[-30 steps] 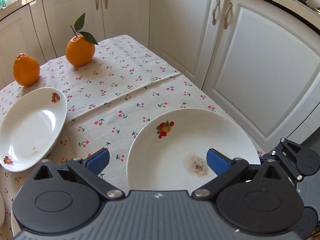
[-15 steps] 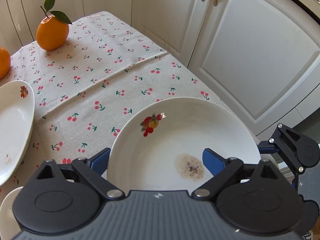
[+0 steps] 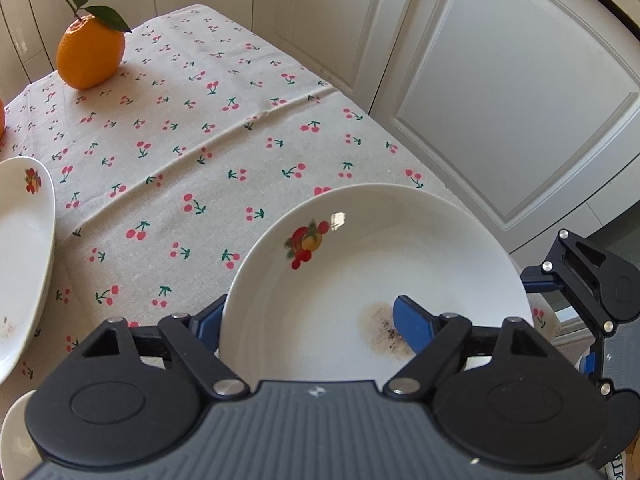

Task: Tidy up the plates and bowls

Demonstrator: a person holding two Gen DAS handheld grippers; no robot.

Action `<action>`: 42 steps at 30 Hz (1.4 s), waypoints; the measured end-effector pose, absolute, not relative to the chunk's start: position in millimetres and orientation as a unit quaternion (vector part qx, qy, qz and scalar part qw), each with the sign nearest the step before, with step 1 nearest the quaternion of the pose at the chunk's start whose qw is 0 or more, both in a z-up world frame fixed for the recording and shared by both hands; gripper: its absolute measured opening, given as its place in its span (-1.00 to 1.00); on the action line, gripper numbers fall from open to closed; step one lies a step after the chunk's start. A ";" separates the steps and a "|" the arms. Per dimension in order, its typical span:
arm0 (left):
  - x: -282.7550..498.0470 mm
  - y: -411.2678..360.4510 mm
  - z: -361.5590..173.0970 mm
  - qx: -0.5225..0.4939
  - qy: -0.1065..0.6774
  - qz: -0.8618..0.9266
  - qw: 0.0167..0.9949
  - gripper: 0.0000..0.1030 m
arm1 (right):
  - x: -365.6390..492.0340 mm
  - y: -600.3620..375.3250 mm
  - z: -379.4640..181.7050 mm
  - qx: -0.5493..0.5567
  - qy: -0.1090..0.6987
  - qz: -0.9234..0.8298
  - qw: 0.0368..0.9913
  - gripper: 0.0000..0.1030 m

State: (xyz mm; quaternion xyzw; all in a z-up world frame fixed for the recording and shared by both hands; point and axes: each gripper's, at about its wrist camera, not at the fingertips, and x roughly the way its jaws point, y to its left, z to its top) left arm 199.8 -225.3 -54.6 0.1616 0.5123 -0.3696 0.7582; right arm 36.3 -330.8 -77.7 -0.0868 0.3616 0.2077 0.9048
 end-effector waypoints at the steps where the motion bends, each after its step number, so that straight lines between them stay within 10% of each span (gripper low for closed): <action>1: 199.3 -225.5 -54.7 0.165 0.511 -0.371 0.758 0.63 | 35.7 -330.5 -77.6 -0.087 0.361 0.207 0.905 1.00; 42: 265.2 -234.2 -54.7 0.129 0.475 -0.352 0.796 0.63 | 115.9 -360.9 -69.9 -0.121 0.364 0.215 0.898 1.00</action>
